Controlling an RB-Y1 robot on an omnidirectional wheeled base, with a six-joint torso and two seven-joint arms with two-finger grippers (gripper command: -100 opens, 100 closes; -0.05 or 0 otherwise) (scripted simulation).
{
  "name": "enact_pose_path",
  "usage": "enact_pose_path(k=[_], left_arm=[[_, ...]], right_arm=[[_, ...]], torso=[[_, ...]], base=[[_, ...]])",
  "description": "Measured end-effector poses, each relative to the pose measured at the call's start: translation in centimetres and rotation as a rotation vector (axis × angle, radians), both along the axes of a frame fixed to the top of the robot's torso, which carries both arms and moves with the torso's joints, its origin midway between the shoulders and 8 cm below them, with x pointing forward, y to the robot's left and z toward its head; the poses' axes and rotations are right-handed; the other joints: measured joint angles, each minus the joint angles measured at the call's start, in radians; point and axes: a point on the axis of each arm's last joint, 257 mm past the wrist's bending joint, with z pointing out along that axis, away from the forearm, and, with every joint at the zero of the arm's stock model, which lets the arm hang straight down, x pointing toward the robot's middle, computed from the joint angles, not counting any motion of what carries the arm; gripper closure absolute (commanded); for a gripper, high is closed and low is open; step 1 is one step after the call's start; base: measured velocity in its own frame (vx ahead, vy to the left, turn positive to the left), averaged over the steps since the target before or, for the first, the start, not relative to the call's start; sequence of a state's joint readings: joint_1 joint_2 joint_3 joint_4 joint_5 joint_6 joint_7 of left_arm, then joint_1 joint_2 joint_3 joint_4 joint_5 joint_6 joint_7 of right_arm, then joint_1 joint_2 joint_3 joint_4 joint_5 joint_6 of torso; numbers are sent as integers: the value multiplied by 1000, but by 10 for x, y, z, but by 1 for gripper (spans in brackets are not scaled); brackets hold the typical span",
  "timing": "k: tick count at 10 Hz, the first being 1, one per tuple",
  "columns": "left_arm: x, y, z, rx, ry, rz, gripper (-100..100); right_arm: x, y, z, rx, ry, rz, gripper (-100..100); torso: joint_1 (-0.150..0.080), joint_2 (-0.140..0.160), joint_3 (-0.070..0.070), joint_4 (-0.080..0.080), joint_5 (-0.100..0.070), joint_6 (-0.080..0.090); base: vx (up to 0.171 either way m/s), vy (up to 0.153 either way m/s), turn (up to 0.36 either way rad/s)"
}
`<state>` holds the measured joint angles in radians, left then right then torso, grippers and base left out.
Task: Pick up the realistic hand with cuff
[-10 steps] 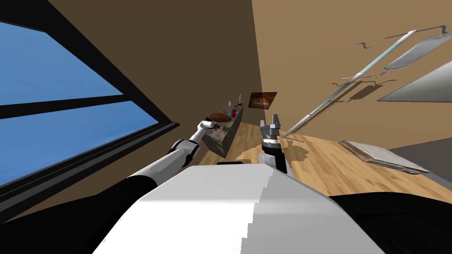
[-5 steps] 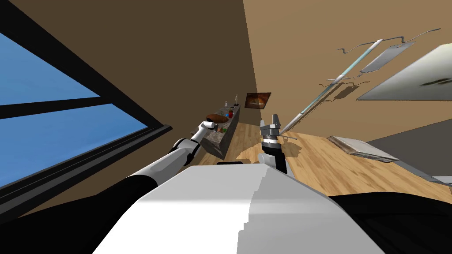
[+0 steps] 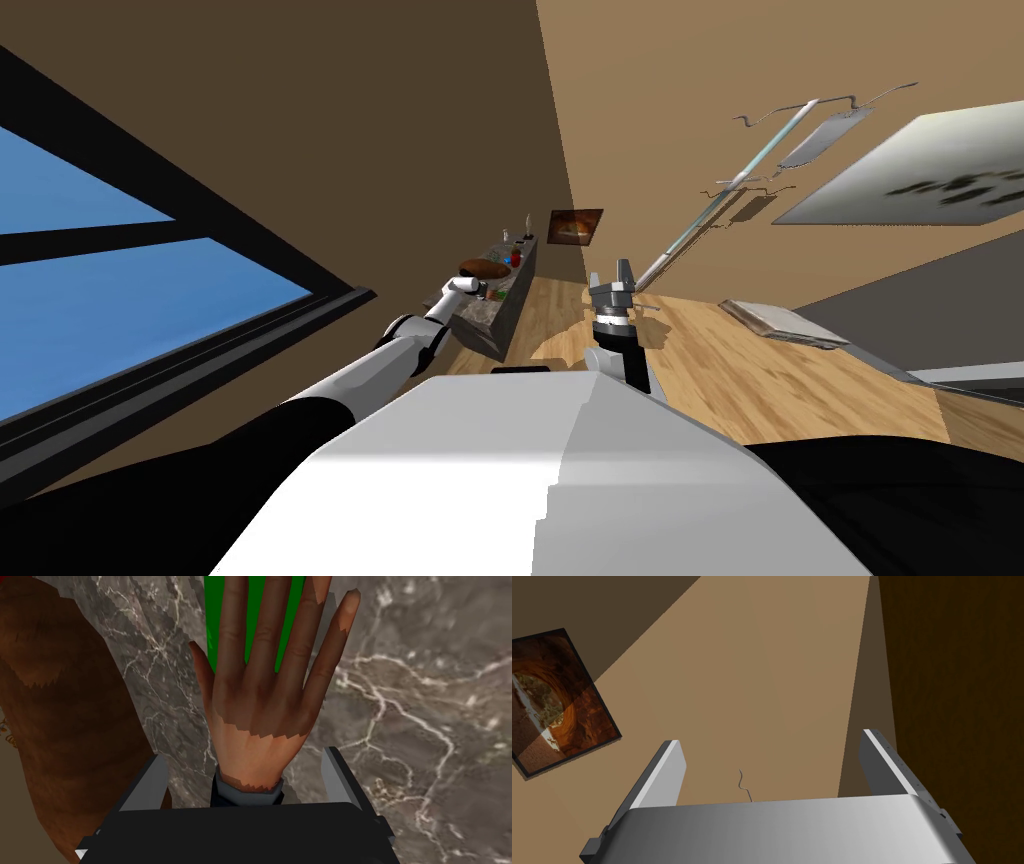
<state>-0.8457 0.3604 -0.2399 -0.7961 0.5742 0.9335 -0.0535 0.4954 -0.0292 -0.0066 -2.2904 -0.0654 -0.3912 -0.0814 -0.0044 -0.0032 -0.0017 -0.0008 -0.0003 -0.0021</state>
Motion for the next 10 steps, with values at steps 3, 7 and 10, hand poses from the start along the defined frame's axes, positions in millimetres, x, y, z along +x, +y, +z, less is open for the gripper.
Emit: enact_pose_path(k=[3, 7, 10], left_arm=[[3, 24, -2, 0, -2, 20, -100], [4, 48, -6, 0, -6, 41, 100], [4, 47, -6, 2, -7, 39, 100]], right_arm=[[0, 0, 0, 0, 0, 0, 0], [0, 0, 0, 0, 0, 0, 0], [0, 0, 0, 0, 0, 0, 0]], torso=[[2, -1, -1, 0, 1, 0], [3, -1, -1, 0, 1, 0], [5, -2, -1, 0, 1, -1]], base=[[-7, -37, -90], [-6, -22, -22], [0, 0, 0]])
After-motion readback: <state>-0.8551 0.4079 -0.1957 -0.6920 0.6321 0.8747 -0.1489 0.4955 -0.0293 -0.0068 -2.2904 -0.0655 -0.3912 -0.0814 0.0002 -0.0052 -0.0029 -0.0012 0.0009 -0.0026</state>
